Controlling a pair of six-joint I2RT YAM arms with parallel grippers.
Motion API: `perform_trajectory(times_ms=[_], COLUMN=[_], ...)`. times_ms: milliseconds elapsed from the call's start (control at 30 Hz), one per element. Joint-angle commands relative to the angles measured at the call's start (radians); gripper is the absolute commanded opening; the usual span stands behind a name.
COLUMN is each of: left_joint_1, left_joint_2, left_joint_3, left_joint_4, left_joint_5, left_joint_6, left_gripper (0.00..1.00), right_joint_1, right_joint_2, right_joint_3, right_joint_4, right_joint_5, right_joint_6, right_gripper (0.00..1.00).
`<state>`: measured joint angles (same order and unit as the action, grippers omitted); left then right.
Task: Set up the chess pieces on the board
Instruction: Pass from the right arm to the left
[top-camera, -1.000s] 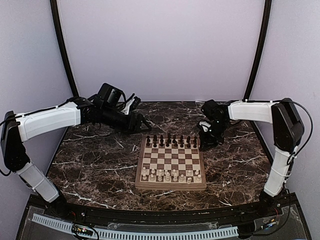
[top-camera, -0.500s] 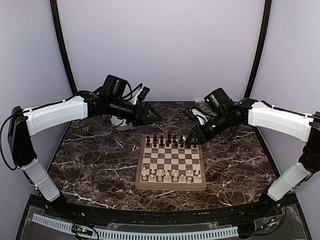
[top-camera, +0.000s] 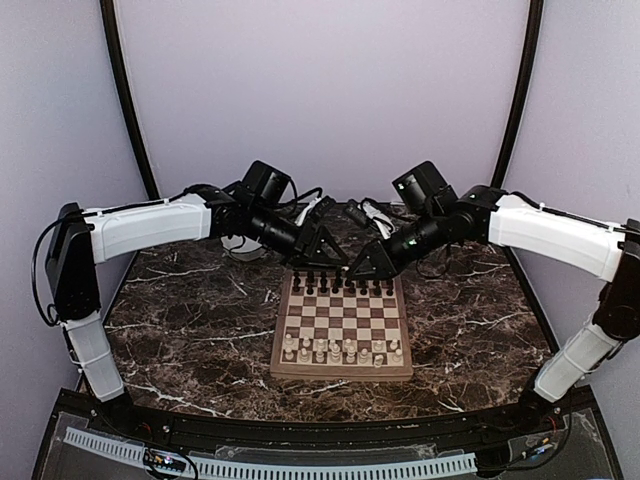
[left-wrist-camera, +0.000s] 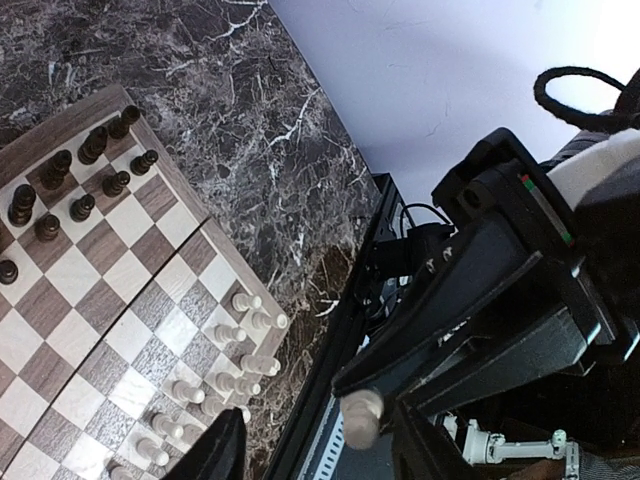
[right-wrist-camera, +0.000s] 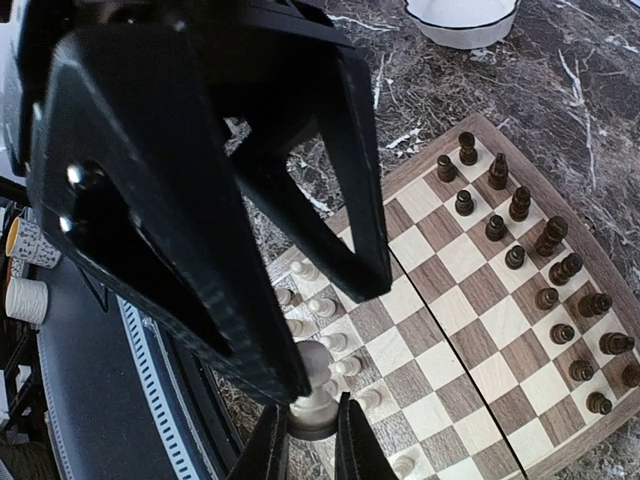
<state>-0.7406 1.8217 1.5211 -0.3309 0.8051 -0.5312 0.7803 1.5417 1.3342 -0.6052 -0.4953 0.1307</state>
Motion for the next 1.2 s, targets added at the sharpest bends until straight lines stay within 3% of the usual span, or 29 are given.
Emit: perform_trajectory(times_ms=[0,467,600,733,900,1033,1167], left_joint_1=[-0.008,-0.018,-0.018,-0.035,-0.147,-0.216,-0.275], left_joint_2=[0.002,0.022,0.026,0.025,0.036,0.049,0.06], left_joint_3=[0.036,0.023,0.036,0.068,0.117,0.11,0.074], left_joint_4=[-0.025,0.025,0.004,-0.11,-0.212,-0.222,-0.185], left_joint_5=[0.061,0.15,0.132,0.001,-0.307,-0.483,-0.617], left_joint_6=[0.007,-0.016,-0.001,0.125,0.323,0.427,0.512], left_gripper=[0.5,0.11,0.06,0.04,0.04,0.04,0.04], right_joint_1=[0.024,0.036,0.036,0.024,-0.079,-0.166,-0.227], right_joint_2=[0.018,0.026,0.019,-0.116,-0.351,-0.449,-0.492], right_joint_3=[0.047,0.074,0.068,-0.096,-0.33,-0.445,-0.496], right_joint_4=[0.017,-0.01,-0.051,0.013,0.173,0.156,0.119], right_joint_5=[-0.017,0.023,0.068,0.083,0.104,0.303,0.376], right_joint_6=[-0.02,-0.033,-0.035,0.022,0.151,0.23,0.272], right_gripper=[0.13,0.13,0.27,0.33,0.42,0.43,0.43])
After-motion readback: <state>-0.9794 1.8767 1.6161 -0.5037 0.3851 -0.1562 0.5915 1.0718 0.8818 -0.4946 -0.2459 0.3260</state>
